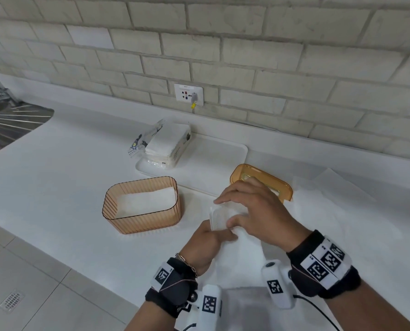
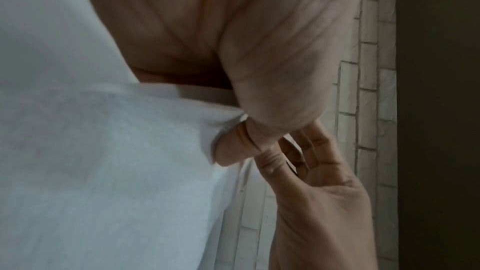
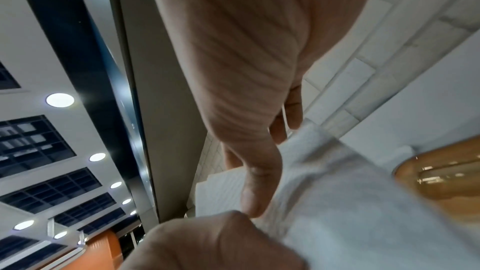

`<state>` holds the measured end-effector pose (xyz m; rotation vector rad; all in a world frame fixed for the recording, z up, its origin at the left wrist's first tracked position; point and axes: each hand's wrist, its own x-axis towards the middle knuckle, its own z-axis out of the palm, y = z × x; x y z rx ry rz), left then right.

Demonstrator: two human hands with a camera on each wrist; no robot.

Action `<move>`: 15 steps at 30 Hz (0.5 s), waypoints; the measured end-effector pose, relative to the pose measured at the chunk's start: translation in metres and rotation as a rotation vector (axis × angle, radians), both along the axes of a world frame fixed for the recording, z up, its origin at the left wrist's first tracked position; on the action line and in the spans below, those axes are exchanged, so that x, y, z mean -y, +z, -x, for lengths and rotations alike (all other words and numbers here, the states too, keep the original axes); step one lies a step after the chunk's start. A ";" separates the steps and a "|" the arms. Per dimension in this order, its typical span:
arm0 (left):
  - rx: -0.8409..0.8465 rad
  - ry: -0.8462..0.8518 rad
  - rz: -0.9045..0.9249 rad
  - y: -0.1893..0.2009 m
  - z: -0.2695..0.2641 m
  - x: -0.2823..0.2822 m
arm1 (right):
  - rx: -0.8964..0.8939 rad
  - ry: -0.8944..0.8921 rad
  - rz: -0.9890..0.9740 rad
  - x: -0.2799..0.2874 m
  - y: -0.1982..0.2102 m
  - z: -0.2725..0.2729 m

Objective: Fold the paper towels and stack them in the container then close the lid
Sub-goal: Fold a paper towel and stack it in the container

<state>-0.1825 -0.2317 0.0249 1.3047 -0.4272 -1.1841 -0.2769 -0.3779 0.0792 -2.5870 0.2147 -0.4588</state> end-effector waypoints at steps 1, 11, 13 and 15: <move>-0.024 -0.017 0.004 0.000 -0.001 -0.001 | -0.002 0.000 0.006 0.002 0.002 0.000; -0.224 -0.113 0.054 0.009 -0.001 -0.001 | 0.018 0.020 -0.120 0.004 -0.006 0.005; -0.269 -0.105 0.074 0.004 -0.004 0.001 | 0.055 0.001 -0.145 0.004 -0.009 0.006; -0.315 -0.093 0.080 0.002 -0.004 0.000 | 0.095 -0.004 -0.152 0.004 -0.012 0.008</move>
